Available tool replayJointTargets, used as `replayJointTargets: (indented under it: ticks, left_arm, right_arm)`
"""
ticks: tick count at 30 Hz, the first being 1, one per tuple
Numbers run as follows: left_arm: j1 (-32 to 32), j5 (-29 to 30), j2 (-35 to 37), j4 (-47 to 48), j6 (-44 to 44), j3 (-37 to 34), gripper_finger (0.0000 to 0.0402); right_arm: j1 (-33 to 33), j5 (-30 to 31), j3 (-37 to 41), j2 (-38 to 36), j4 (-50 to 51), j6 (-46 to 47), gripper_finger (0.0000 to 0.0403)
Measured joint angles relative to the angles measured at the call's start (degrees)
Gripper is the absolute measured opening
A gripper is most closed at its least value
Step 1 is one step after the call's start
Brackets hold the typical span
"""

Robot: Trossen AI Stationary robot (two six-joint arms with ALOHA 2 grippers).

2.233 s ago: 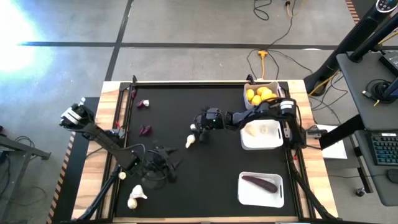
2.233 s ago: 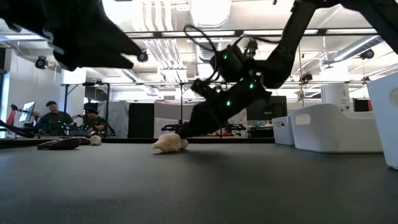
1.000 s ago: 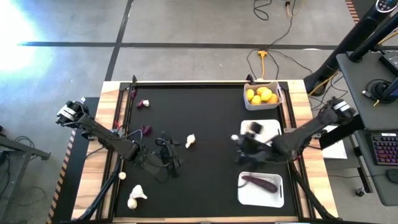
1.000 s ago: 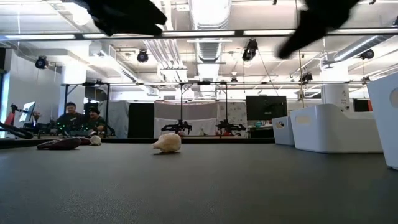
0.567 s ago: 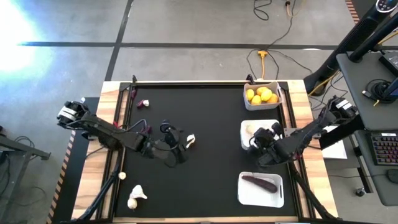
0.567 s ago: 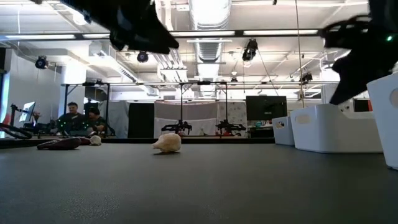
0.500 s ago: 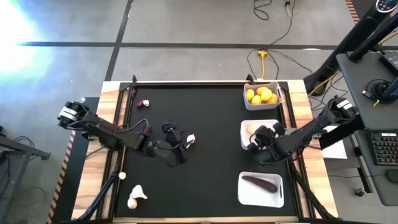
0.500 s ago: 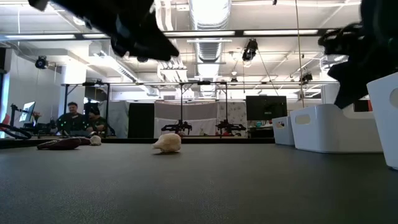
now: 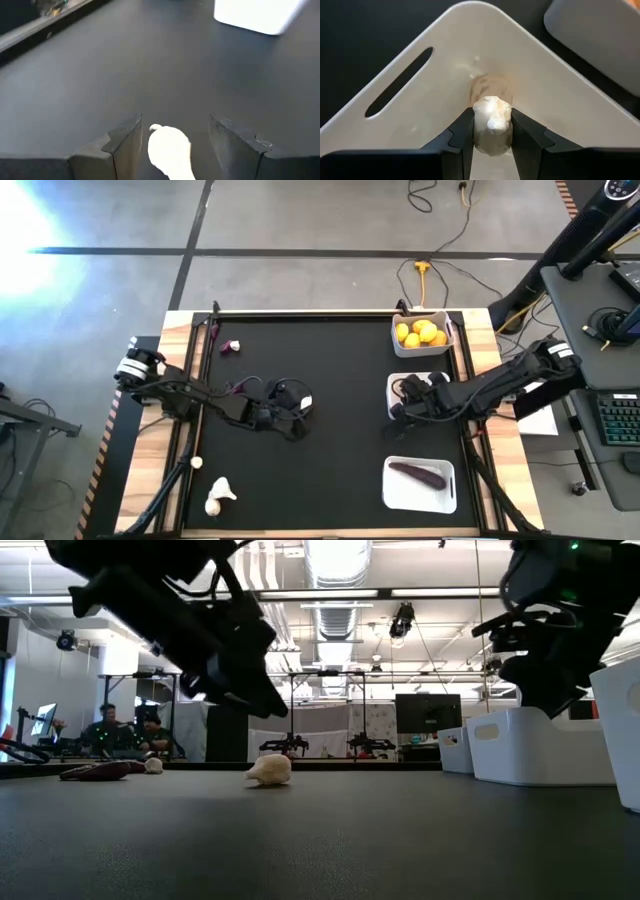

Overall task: Sort produce into baskets
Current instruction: Put the garlic into the top white bin

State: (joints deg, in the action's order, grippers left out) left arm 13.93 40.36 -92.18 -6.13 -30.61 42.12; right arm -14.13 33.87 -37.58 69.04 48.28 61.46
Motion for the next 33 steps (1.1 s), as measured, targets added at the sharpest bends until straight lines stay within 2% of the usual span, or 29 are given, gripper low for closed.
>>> replayJointTargets:
  ticks: [4,14,19,22,25,28,33]
  left_arm:
    - [-1.2,0.2,0.2,1.8,-5.4,-0.4,0.0213]
    - [-4.4,-1.1,4.4,9.2,-11.5,-4.6,0.021]
    - [-4.7,-2.4,3.1,2.9,-12.0,-9.1,0.021]
    - [-4.7,-5.4,2.4,-3.4,-9.4,-11.1,0.021]
    - [-4.7,-8.3,1.4,-7.8,-7.6,-11.5,0.021]
    - [-4.7,-8.0,-0.9,-9.0,-7.4,-10.6,0.021]
    - [-4.8,-7.2,-7.2,-9.0,-5.9,-7.2,0.021]
  right_arm:
    - [1.8,0.0,0.0,0.0,-0.8,-2.2,0.0122]
    - [2.2,1.1,-0.8,-0.4,0.5,-4.2,0.0223]
    - [1.3,1.2,-5.9,-1.2,0.5,-7.0,0.0246]
    - [0.1,3.6,-8.4,-0.9,-1.3,-8.3,0.0251]
    - [-1.3,5.5,-9.2,-0.7,-7.2,-11.8,0.0249]
    - [-2.2,5.4,-8.9,-0.4,-19.0,-20.9,0.0245]
    - [-3.6,-3.2,-8.0,3.9,-37.3,-39.9,0.0243]
